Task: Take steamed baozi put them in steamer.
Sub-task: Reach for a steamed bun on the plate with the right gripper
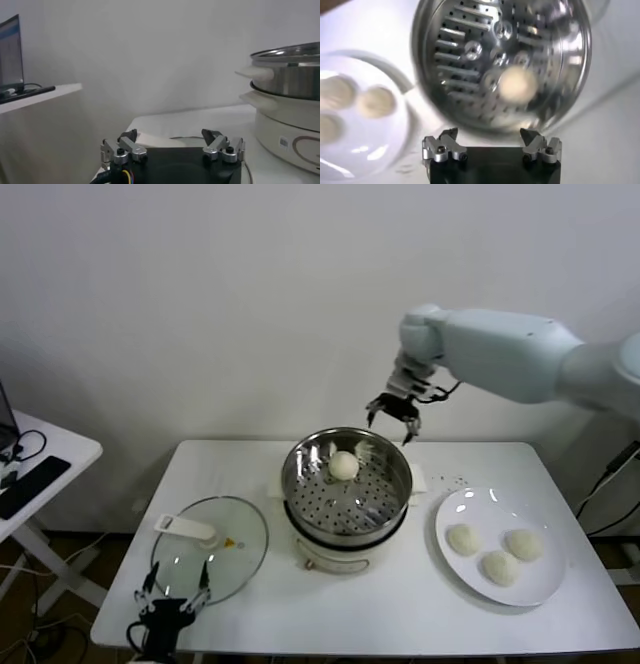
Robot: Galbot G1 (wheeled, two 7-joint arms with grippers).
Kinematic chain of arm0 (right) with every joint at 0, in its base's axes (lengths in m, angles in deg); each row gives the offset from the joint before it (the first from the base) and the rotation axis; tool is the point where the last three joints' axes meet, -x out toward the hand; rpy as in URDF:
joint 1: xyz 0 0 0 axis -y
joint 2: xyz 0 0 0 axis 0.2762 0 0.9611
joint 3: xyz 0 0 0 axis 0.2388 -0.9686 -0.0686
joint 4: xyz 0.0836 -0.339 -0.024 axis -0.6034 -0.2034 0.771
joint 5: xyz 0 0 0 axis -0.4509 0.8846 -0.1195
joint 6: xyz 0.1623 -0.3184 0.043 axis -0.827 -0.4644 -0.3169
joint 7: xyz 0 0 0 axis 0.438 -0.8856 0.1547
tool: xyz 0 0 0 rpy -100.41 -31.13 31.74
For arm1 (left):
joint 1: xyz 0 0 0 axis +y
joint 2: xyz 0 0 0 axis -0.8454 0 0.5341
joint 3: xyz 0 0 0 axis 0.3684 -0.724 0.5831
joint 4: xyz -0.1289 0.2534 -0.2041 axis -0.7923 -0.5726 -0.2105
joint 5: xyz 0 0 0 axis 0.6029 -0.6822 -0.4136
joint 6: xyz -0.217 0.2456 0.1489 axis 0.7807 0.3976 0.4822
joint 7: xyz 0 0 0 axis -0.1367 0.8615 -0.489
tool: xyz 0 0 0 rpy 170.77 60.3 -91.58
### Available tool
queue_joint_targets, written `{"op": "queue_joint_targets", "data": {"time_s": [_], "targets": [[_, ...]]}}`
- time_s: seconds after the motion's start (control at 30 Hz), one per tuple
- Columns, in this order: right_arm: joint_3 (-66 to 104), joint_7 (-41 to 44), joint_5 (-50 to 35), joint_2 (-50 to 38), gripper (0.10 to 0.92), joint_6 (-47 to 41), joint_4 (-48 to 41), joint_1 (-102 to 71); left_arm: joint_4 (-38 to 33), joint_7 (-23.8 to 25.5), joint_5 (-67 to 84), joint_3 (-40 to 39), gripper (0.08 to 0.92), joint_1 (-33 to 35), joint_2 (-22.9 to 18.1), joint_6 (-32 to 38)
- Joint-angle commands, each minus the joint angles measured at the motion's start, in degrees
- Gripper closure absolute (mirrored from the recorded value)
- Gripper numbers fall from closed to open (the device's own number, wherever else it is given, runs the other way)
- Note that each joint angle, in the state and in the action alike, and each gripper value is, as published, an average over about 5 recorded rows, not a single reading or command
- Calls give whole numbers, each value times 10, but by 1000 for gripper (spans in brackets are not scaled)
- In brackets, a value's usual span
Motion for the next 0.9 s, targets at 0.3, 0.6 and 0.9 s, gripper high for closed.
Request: {"op": "queue_joint_targets", "data": {"time_s": [0.3,0.6,0.9], "targets": [[-122,-68,-90,-250,203,-328,237,12,1,0,1,4,177,0,8,2],[-31,-96,-50,-276,203,-352,220,-115,5,-3,-5,6,177,4,7,5],[73,-117,-5,-241,203,-350,143,-232,13,-5,-15,6,177,4,4,11]]}}
